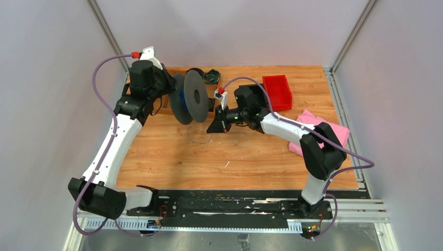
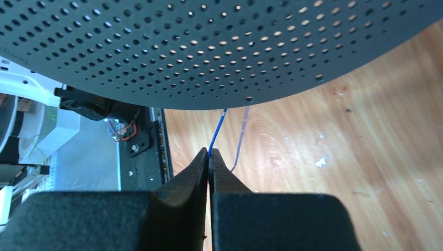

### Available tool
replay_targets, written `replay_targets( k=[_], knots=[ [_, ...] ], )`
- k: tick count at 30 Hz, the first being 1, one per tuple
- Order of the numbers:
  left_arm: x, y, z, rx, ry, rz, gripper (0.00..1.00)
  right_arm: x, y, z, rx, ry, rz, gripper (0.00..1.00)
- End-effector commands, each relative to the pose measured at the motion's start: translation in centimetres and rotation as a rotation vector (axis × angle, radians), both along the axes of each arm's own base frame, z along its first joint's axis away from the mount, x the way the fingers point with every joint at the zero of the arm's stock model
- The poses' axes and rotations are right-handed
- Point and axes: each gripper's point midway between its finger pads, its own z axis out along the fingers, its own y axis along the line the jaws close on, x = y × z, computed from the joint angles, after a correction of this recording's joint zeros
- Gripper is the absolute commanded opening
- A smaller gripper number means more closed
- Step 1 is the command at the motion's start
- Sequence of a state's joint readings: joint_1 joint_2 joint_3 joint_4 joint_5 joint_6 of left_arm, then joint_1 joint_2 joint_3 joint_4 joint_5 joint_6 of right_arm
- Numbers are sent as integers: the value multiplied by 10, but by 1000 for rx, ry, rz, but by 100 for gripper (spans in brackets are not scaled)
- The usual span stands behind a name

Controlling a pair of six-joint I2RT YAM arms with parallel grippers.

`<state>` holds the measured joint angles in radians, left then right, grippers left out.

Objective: Wrap the cables
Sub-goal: Wrap the cable around the cable reel.

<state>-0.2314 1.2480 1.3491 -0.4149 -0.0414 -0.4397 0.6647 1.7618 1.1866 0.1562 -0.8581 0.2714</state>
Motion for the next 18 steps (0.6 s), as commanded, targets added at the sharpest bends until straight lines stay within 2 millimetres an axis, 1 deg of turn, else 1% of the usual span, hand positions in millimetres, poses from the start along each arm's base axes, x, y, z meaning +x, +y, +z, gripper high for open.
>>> replay_targets(
  k=[1,7,10,15,18],
  knots=[
    [19,31,56,14,-206,160,0,-32,21,5,3,58,78,1],
    [23,39,40,57,-208,199,0,-63,40,23,30,82,202,1],
    [23,39,34,81,-208,203,0,-71,46,31,30,88,242,2],
    [21,32,30,146,-220,192,0,-71,52,42,20,97,260,2],
    [21,30,31,180,-232,191,0,-71,52,50,24,97,257,1]
  ],
)
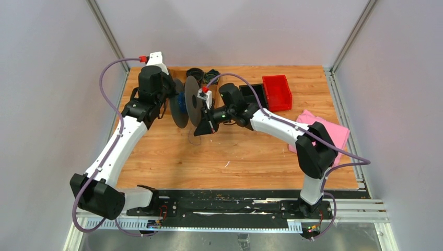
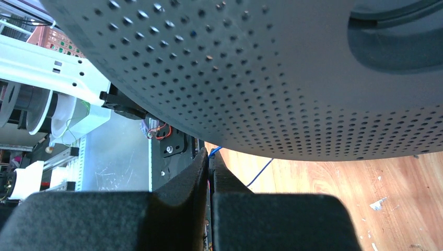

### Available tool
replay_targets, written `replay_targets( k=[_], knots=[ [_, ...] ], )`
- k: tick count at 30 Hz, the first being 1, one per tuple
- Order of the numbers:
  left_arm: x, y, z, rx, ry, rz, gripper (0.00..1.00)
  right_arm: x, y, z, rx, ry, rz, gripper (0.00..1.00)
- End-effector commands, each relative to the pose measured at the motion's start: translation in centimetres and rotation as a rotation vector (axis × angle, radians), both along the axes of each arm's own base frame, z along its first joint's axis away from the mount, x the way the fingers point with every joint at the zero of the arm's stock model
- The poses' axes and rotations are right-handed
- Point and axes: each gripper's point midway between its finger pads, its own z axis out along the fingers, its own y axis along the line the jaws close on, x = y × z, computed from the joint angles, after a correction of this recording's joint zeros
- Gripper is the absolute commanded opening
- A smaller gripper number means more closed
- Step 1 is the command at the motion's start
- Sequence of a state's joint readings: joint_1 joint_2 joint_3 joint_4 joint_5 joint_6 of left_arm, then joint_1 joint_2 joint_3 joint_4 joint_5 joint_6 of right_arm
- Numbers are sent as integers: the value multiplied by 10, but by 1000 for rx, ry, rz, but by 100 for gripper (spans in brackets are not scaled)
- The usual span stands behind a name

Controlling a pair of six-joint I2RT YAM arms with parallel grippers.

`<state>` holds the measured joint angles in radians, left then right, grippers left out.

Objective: Wrap the cables
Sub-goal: Wrap the cable around the cable reel.

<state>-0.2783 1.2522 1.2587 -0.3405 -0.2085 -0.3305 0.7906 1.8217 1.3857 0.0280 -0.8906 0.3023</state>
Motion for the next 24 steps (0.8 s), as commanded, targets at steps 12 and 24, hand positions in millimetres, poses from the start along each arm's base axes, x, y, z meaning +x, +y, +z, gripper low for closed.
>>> replay_targets(
  k=[12,24],
  knots=[
    [15,12,52,128,-253,86,0,-35,4,47,31,81,133,4],
    [13,-2,45,214,-266,39,0,-34,0,82,55,22,141,3]
  ],
)
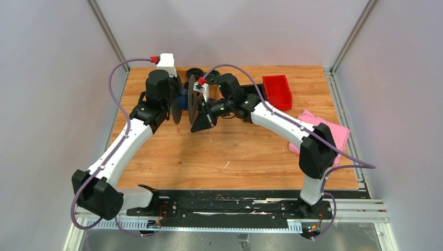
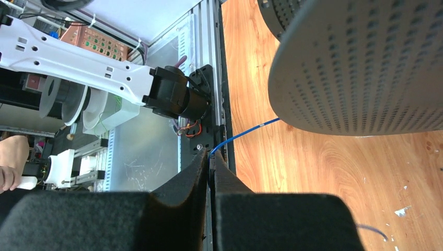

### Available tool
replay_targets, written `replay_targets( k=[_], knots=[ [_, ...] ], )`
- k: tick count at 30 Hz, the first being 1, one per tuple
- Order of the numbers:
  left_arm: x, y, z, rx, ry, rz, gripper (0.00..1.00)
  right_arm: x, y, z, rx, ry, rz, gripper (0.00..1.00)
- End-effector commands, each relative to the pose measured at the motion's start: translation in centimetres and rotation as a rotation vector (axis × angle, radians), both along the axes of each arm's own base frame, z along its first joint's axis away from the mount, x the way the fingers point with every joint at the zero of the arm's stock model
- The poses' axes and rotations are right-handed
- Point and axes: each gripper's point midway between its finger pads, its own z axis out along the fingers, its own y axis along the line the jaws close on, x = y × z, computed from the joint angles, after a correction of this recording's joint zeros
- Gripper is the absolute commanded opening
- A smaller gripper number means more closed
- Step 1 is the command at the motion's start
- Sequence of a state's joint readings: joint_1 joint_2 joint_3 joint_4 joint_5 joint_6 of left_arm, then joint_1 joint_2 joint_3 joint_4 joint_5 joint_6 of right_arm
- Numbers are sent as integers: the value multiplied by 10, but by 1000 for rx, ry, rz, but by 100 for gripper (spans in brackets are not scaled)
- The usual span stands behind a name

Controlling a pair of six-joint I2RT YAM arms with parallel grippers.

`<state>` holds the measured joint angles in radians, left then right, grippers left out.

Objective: Wrap the cables
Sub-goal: Wrap the cable around the cable reel.

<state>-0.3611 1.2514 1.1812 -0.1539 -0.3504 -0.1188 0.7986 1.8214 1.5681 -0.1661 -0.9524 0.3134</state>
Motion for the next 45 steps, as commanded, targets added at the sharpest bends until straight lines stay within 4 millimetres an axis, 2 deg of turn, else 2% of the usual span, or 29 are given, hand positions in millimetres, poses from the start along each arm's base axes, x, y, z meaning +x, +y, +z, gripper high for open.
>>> replay_targets(
  k=[1,17,22,38,45],
  knots=[
    [3,1,37,14,-144,19,0,-21,-3,35,47,-21,77,3],
    [-8,-34,23,131,-127,-125,0,28,-19,85,98,-90,-25,2],
    [-10,-45,20,148,-122,-170,0,40,-25,96,114,-102,-50,2],
    [-20,-75,3,211,-107,-345,0,77,-49,104,136,-95,-103,3],
    [-23,-78,-1,225,-104,-373,0,88,-60,102,134,-88,-123,2]
  ],
)
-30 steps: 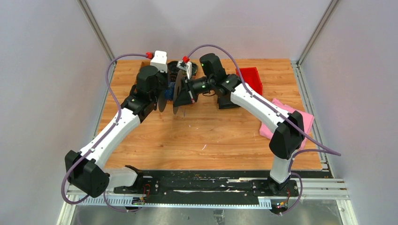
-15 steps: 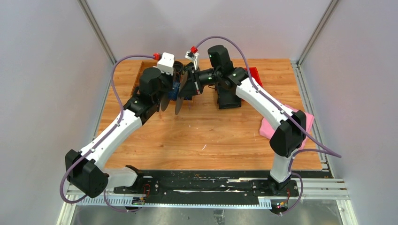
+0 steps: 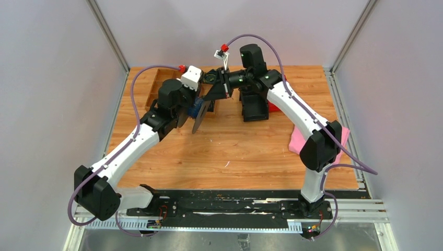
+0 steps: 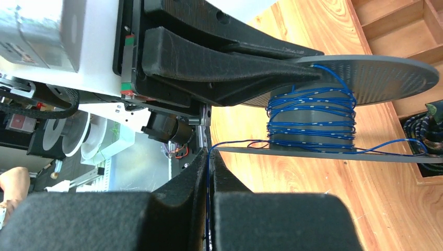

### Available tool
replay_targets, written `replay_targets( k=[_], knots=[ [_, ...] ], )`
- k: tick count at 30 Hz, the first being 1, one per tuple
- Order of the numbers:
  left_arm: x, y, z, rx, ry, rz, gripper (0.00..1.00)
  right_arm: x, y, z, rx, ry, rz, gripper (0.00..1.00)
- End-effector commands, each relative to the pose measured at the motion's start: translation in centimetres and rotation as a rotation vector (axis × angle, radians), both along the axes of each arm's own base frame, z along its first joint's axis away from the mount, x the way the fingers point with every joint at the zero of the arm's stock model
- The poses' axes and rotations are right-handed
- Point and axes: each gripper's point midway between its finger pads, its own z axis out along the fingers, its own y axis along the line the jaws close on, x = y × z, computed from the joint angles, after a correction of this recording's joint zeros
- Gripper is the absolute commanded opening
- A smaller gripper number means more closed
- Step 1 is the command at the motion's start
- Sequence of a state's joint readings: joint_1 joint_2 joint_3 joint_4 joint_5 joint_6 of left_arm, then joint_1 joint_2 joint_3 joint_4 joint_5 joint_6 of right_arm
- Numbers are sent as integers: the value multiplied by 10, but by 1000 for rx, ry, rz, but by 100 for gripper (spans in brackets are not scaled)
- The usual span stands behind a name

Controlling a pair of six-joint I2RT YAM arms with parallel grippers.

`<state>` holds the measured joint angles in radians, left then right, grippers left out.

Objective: Wrap the cables
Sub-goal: Wrap the cable around the cable reel.

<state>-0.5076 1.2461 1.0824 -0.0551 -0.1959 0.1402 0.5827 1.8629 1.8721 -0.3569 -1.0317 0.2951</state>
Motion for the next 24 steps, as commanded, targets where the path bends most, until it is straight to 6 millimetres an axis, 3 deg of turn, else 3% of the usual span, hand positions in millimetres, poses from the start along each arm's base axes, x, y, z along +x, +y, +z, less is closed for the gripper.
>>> replay_targets(
  k=[1,6,19,20,24],
  knots=[
    [-4,-3,23,-8,-70,-31,0,5,-10,26,55,-44,11,2],
    [-7,-7,22,-18,-61,-54,0,19,-19,22,50,-50,-21,1],
    [-25,-35,24,-78,-22,-229,0,85,-50,3,41,-61,-121,1],
    [-26,-36,24,-85,-19,-233,0,92,-50,-9,31,-39,-123,1],
    [-28,-39,26,-111,-7,-245,0,103,-58,-26,23,-15,-123,1]
  ],
)
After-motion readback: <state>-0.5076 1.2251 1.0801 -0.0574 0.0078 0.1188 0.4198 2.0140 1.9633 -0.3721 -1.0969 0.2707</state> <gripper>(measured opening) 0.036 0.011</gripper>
